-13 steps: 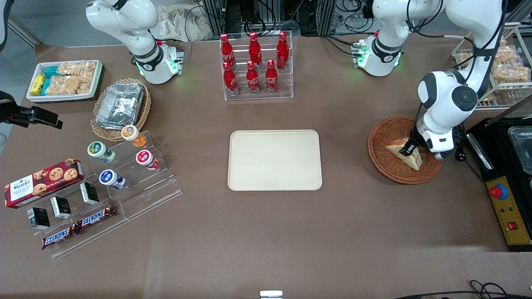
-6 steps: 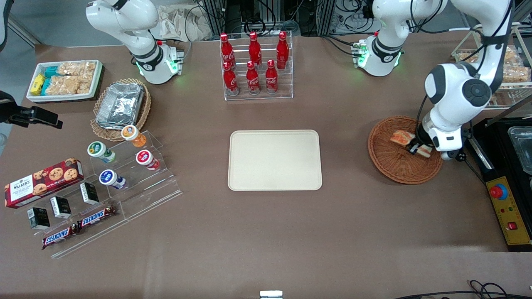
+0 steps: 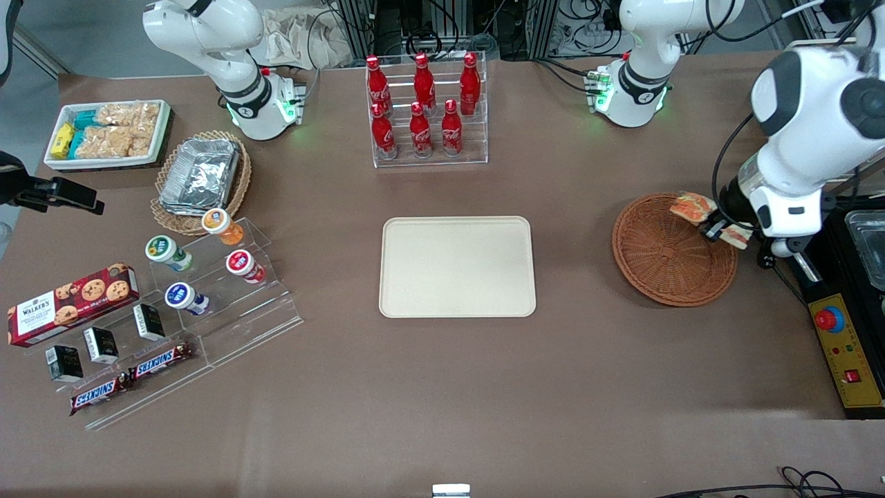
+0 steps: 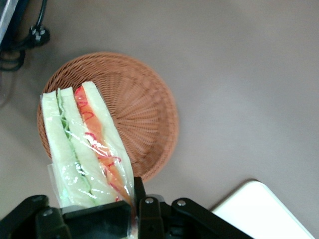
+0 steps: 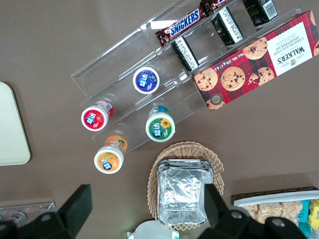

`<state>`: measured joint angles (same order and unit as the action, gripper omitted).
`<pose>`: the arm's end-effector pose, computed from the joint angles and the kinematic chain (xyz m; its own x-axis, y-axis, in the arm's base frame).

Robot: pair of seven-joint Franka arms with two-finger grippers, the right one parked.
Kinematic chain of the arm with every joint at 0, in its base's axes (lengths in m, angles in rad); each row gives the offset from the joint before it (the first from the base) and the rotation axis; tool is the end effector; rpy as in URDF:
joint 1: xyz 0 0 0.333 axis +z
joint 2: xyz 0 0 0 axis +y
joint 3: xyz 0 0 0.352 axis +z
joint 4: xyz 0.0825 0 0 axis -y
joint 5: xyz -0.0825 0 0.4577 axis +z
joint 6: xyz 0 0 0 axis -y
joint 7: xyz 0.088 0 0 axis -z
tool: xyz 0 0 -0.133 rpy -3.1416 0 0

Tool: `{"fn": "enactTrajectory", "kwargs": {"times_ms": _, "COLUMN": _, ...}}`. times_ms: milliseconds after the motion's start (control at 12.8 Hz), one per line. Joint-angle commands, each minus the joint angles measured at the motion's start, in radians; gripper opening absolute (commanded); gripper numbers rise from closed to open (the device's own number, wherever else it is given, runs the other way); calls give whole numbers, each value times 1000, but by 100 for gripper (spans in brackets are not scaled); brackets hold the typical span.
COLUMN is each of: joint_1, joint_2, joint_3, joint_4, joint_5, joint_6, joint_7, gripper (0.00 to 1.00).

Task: Place sandwich from basket to tray
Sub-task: 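Carry the sandwich with the left gripper over the cream tray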

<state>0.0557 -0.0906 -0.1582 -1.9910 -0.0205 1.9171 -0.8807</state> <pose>0.5969 -0.0652 0.4887 0.7070 0.7072 0.0060 0.7071 -0.7070 0.0153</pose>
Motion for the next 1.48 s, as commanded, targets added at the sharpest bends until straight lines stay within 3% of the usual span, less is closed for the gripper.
{"fn": "enactTrajectory", "kwargs": {"times_ms": 0, "joint_1": -5, "joint_2": 25, "joint_3": -56, "joint_4": 171, "joint_5": 1, "joint_6": -101, "joint_7": -6, "gripper": 0}}
{"fn": "enactTrajectory", "kwargs": {"times_ms": 312, "joint_1": -28, "joint_2": 101, "joint_3": -188, "joint_4": 386, "joint_5": -21, "joint_6": -196, "joint_7": 2, "gripper": 0}}
{"fn": "enactTrajectory", "kwargs": {"times_ms": 469, "joint_1": -46, "joint_2": 126, "joint_3": -224, "joint_4": 420, "joint_5": -73, "joint_6": -196, "joint_7": 111, "gripper": 0}}
{"fn": "enactTrajectory", "kwargs": {"times_ms": 703, "joint_1": -53, "joint_2": 149, "joint_3": -241, "joint_4": 411, "joint_5": -232, "joint_6": -190, "joint_7": 323, "gripper": 0}}
{"fn": "enactTrajectory", "kwargs": {"times_ms": 1094, "joint_1": -174, "joint_2": 340, "joint_3": -277, "joint_4": 411, "joint_5": -207, "joint_6": 21, "joint_7": 321, "gripper": 0}}
{"fn": "enactTrajectory", "kwargs": {"times_ms": 1406, "joint_1": -223, "joint_2": 500, "joint_3": -277, "joint_4": 411, "joint_5": -95, "joint_6": 198, "joint_7": 319, "gripper": 0}}
